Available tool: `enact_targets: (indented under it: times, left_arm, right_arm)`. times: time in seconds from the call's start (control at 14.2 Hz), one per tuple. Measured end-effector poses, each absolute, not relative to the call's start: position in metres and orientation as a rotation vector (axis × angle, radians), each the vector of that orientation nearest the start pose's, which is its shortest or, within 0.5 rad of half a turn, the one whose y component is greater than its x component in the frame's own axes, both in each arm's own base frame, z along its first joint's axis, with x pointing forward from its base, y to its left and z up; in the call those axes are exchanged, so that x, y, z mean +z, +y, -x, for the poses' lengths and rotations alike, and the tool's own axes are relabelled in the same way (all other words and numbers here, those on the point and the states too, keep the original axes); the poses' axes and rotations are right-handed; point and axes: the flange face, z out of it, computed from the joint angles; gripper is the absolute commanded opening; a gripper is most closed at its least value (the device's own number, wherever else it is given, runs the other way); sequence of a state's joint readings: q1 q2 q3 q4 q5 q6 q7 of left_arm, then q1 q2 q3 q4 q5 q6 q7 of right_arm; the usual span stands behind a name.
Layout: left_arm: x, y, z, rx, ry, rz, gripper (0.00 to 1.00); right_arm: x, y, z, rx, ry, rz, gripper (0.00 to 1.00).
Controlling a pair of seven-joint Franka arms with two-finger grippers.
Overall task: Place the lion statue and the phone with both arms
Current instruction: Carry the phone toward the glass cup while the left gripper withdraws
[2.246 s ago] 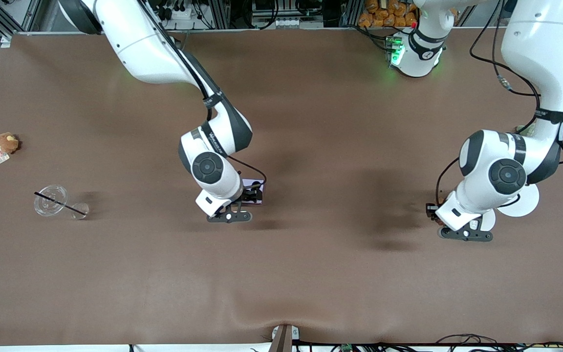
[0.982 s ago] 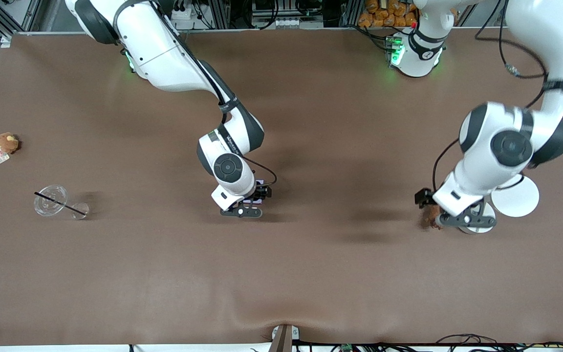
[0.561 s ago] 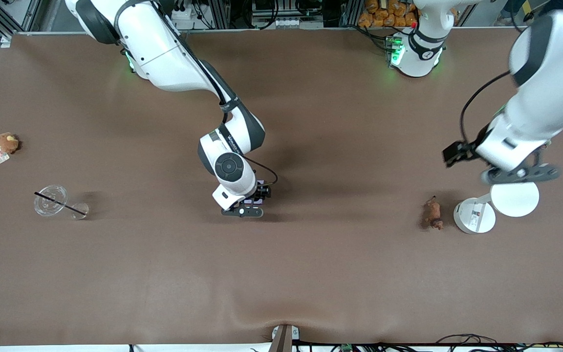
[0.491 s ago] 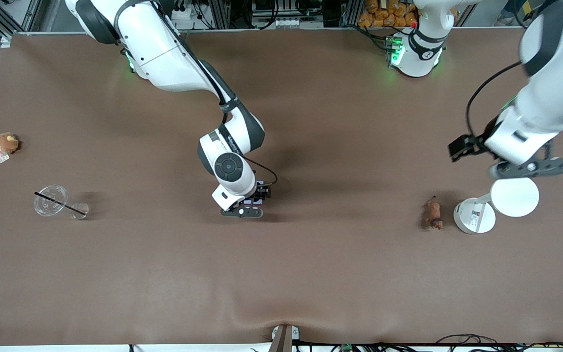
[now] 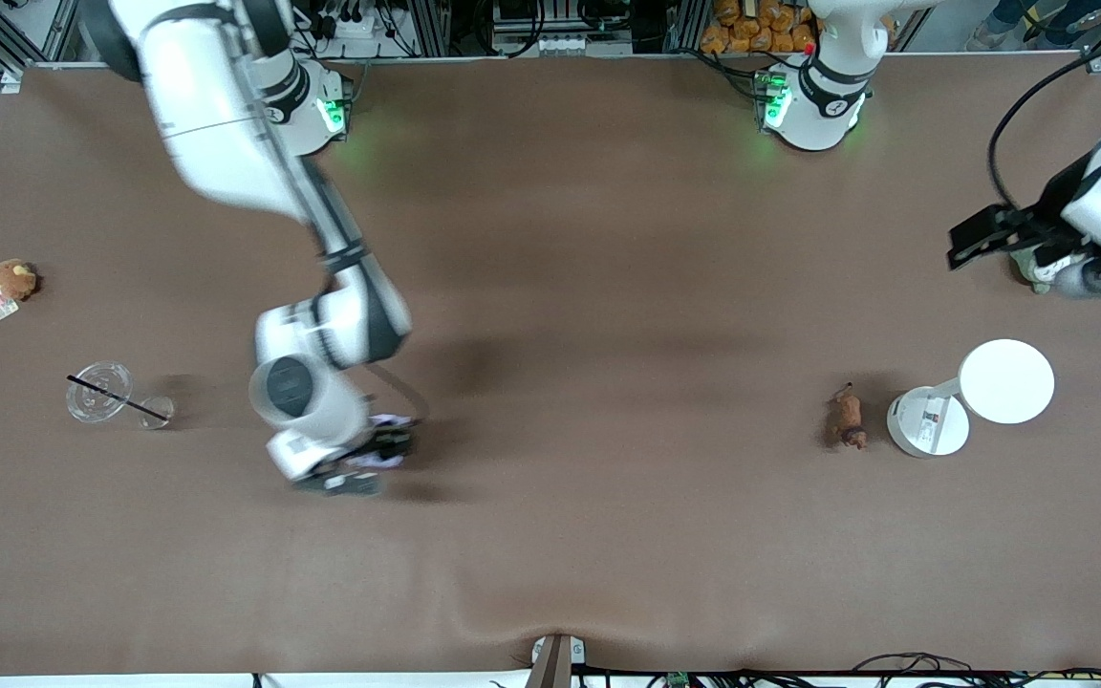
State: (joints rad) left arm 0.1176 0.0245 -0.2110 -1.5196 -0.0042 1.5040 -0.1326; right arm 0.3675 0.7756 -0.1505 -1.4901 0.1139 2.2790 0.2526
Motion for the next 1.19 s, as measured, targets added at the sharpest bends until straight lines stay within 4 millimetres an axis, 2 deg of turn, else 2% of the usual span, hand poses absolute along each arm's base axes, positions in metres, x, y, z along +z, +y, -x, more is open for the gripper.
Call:
enact_targets:
  times: [0.07, 0.21, 0.28, 0.35, 0.42, 0.7, 0.84, 1.05, 1.12, 1.19]
  left_arm:
    - [0.634, -0.047, -0.541, 0.065, -0.073, 3.142, 1.00]
    - [0.642, -0.053, -0.517, 0.099, -0.067, 3.133, 1.00]
    - [0.646, -0.054, -0.508, 0.121, -0.068, 3.129, 1.00]
    - [0.649, -0.051, -0.504, 0.128, -0.075, 3.128, 1.00]
    - [0.649, -0.048, -0.503, 0.131, -0.085, 3.128, 1.00]
    - [0.647, -0.042, -0.504, 0.141, -0.100, 3.128, 1.00]
    - [0.647, -0.040, -0.505, 0.141, -0.108, 3.129, 1.00]
    - [0.646, -0.030, -0.506, 0.143, -0.136, 3.129, 1.00]
    - [0.645, -0.028, -0.506, 0.145, -0.140, 3.129, 1.00]
    - [0.645, -0.028, -0.507, 0.147, -0.140, 3.129, 1.00]
  right_arm:
    - [0.217, 0.128, -0.706, -0.033, 0.076, 3.156, 0.00]
    - [0.214, 0.046, -0.714, -0.006, 0.040, 3.159, 0.01]
    - [0.211, 0.017, -0.713, 0.011, 0.043, 3.158, 0.01]
    - [0.206, 0.000, -0.710, 0.045, 0.055, 3.157, 0.01]
    - [0.201, -0.007, -0.704, 0.101, 0.069, 3.153, 0.01]
    - [0.184, -0.010, -0.685, 0.302, 0.080, 3.133, 0.03]
    - [0.179, -0.021, -0.679, 0.320, 0.066, 3.128, 0.03]
    - [0.178, -0.047, -0.676, 0.309, 0.054, 3.122, 0.04]
    - [0.178, -0.052, -0.677, 0.290, 0.054, 3.124, 0.05]
    - [0.178, -0.055, -0.677, 0.277, 0.058, 3.126, 0.10]
